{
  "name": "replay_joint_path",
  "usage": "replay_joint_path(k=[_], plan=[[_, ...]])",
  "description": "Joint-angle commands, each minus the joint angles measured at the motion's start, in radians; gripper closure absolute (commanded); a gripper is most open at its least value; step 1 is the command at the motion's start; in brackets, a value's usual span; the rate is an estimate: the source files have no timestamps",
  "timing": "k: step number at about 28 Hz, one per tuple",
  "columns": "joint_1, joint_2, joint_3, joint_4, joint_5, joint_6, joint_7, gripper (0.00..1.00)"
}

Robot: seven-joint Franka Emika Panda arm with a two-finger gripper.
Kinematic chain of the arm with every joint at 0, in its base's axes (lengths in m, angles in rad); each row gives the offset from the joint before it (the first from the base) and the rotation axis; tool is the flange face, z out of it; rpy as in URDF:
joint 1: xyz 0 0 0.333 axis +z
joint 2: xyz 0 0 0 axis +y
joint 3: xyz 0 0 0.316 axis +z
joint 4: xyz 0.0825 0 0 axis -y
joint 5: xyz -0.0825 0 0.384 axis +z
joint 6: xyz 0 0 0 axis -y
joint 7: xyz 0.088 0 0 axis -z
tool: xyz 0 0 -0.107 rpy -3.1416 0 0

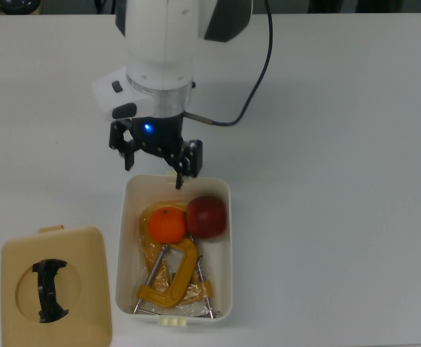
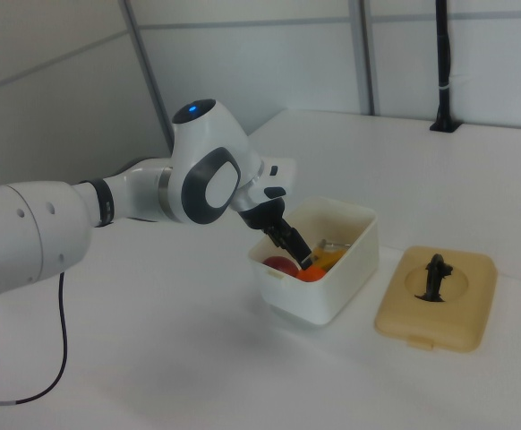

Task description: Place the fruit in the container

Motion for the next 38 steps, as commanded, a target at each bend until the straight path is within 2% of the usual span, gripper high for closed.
replay_joint_path(k=[1,5,16,27,38], plan=[[-0.016,-0.057,-0.007,-0.023,0.078,-0.171,-0.183,0.00],[-0.052,-0.085,-0.007,-0.020,0.086,-0.303,-0.301,0.00],[-0.124,-0.160,-0.009,-0.019,0.075,-0.467,-0.484,0.00],[-0.171,-0.185,-0.012,-0.017,0.074,-0.495,-0.542,0.00],[-0.171,-0.185,-0.012,-0.016,0.071,-0.492,-0.542,0.00]])
